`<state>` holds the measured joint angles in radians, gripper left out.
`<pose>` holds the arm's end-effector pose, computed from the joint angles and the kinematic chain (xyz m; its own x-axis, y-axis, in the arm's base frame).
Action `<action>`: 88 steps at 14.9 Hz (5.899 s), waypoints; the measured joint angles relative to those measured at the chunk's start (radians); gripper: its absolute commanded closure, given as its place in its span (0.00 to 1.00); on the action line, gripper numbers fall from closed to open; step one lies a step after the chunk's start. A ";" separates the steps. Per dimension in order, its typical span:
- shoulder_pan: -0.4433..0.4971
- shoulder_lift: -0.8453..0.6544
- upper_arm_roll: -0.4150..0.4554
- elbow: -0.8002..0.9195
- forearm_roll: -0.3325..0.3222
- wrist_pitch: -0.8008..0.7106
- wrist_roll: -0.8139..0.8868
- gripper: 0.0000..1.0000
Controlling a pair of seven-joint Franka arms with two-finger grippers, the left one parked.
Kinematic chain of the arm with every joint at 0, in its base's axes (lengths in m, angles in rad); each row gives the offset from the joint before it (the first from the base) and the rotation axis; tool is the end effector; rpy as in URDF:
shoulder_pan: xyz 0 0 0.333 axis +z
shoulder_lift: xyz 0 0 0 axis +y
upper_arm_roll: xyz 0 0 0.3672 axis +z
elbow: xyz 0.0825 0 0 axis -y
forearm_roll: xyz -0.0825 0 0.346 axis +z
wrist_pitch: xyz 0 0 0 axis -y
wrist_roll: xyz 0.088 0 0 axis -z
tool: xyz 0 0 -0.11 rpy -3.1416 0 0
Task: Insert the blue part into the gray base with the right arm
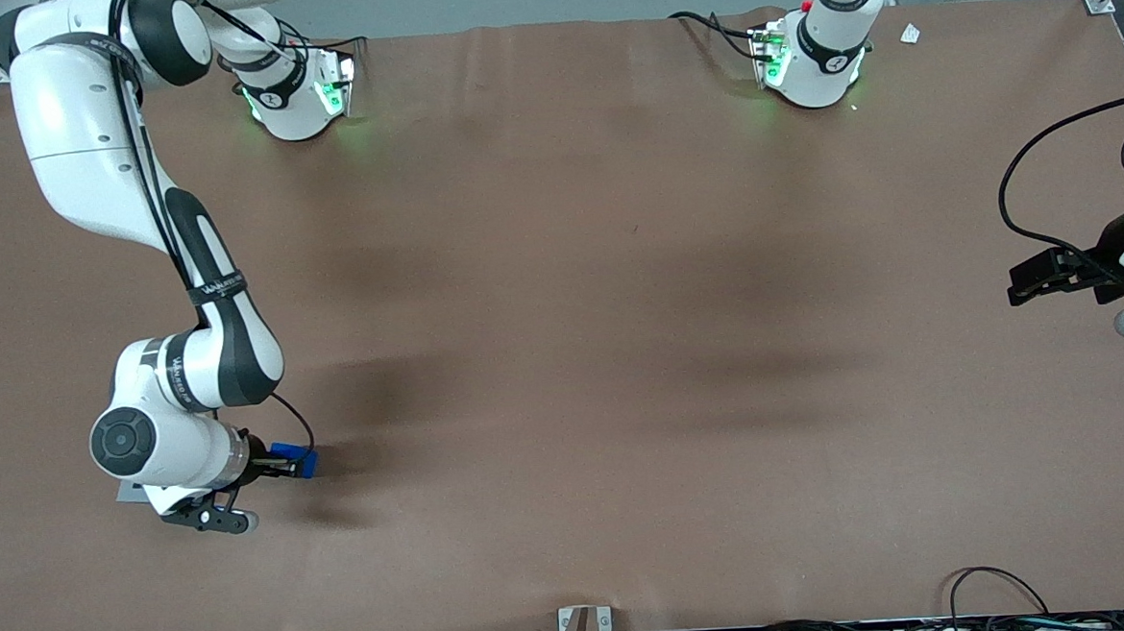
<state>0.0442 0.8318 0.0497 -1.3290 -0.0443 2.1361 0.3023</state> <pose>0.7435 0.0577 0.2837 0.9798 -0.1987 -0.0225 -0.1986 -0.9801 0.0071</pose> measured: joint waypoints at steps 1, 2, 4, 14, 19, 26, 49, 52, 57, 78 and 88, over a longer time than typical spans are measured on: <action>0.000 0.000 0.001 0.004 0.000 -0.018 0.000 1.00; 0.000 0.000 0.001 0.015 0.000 -0.048 -0.001 1.00; -0.001 0.000 0.000 0.078 -0.001 -0.149 -0.018 1.00; -0.163 -0.009 -0.002 0.273 -0.001 -0.308 -0.159 1.00; -0.179 -0.008 -0.027 0.287 -0.002 -0.284 -0.258 1.00; -0.209 0.031 -0.042 0.287 -0.002 -0.253 -0.335 1.00; -0.220 0.046 -0.044 0.293 -0.002 -0.270 -0.389 1.00; -0.225 0.054 -0.046 0.289 -0.002 -0.269 -0.389 1.00; -0.228 0.064 -0.046 0.291 -0.002 -0.265 -0.389 0.96; -0.254 0.012 -0.042 0.314 0.074 -0.315 -0.408 0.00; -0.249 -0.278 -0.032 0.325 0.077 -0.626 -0.394 0.00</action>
<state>-0.2045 0.5535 0.0176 -1.0036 0.0331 1.5105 -0.0913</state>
